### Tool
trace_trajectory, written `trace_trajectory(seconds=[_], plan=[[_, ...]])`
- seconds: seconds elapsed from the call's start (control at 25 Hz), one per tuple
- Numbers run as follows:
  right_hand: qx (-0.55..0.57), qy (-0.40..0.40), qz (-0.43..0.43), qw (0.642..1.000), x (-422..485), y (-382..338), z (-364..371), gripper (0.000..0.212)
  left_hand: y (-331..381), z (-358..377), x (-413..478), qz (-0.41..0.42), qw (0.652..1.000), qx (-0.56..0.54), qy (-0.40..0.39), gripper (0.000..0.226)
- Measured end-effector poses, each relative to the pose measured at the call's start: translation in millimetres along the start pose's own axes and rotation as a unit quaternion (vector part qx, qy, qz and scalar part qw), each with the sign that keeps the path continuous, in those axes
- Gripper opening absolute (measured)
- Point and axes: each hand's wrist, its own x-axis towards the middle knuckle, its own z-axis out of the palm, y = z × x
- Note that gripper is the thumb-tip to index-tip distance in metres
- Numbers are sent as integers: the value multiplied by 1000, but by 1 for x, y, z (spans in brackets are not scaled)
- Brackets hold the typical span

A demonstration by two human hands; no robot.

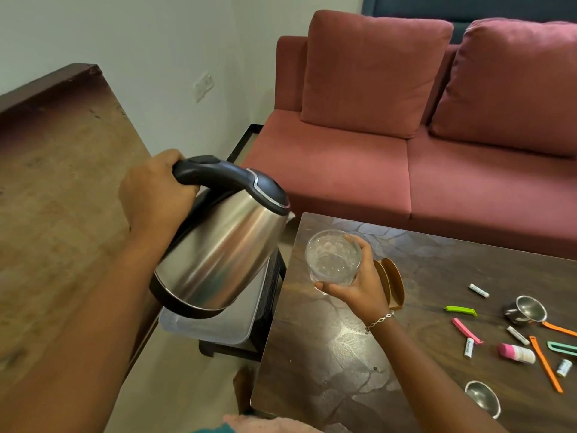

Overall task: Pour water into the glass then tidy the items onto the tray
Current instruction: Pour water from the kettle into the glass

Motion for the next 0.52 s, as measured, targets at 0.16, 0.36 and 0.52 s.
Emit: trace_trajectory(seconds=[0.16,0.36,0.52], plan=[[-8,-8,-4,1000,6,-4,5,88,-32,8,-6,-130,987,-30,-85,20],[0,-18,4,1000,15,-5,19,88,-78,27,-17,-271,943,-107,-159,32],[-1,-36,8,999,29,-11,39,91,-114,52,-23,-354,908,-179,-136,38]])
